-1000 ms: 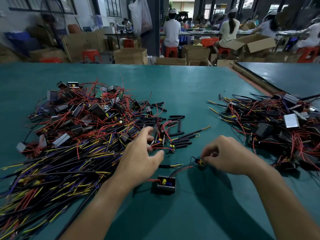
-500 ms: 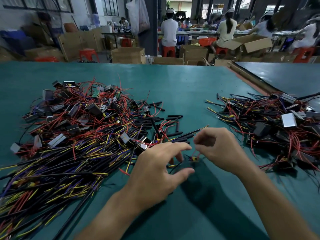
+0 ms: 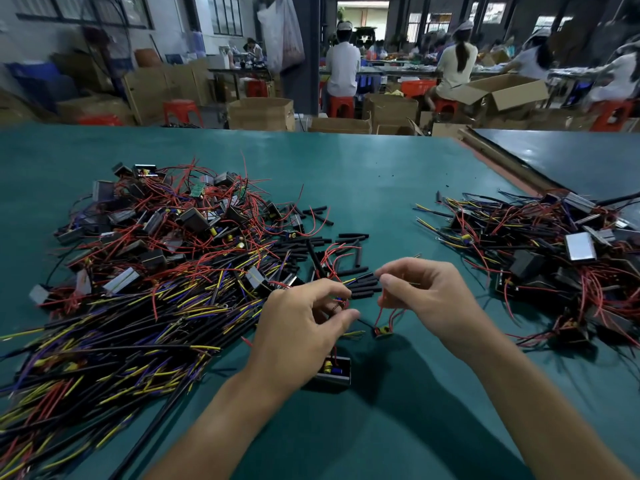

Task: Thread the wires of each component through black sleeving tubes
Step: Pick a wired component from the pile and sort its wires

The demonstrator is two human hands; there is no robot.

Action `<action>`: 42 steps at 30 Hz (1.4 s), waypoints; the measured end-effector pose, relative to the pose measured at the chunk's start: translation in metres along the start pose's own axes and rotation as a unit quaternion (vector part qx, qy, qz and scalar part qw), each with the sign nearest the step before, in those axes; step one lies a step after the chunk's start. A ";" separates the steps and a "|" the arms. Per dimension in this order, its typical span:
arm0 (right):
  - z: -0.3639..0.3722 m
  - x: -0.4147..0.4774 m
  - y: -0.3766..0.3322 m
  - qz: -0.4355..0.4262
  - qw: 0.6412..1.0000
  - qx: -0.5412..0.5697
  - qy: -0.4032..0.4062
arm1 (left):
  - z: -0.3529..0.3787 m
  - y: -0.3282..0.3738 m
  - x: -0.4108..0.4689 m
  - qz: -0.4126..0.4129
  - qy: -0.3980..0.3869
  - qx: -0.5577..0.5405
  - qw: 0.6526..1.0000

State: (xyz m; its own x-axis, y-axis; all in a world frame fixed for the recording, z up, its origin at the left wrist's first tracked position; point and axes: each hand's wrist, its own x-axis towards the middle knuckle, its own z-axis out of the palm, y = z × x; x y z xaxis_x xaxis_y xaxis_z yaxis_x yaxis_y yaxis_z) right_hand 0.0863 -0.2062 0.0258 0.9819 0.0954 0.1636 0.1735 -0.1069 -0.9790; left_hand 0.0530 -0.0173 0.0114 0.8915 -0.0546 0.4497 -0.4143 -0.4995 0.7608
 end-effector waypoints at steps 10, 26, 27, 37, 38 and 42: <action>0.004 -0.010 -0.007 -0.009 0.994 -0.031 -0.106 | 0.000 0.003 0.002 -0.098 -0.073 -0.137 0.983; -0.001 -0.010 -0.014 -0.013 0.994 -0.022 -0.107 | 0.001 0.004 0.000 -0.005 -0.037 -0.014 0.999; -0.001 -0.010 -0.015 -0.009 0.994 -0.017 -0.108 | 0.000 0.005 0.000 0.010 -0.029 0.004 1.000; -0.007 -0.011 -0.016 -0.014 0.989 -0.001 -0.145 | 0.002 0.005 -0.002 0.059 -0.048 0.004 0.997; -0.008 -0.011 -0.016 -0.018 0.988 -0.005 -0.155 | 0.003 0.005 -0.002 0.043 -0.045 -0.007 0.998; -0.008 -0.011 -0.016 -0.018 0.986 -0.014 -0.165 | 0.004 0.005 -0.002 0.015 -0.038 -0.031 0.999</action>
State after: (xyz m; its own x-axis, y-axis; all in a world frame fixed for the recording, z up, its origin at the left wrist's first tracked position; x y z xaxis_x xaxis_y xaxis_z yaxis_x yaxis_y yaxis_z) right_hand 0.0738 -0.2132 0.0404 0.8977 0.4162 0.1448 0.2142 -0.1250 -0.9688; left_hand 0.0497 -0.0227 0.0125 0.8886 -0.1350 0.4383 -0.4499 -0.4418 0.7761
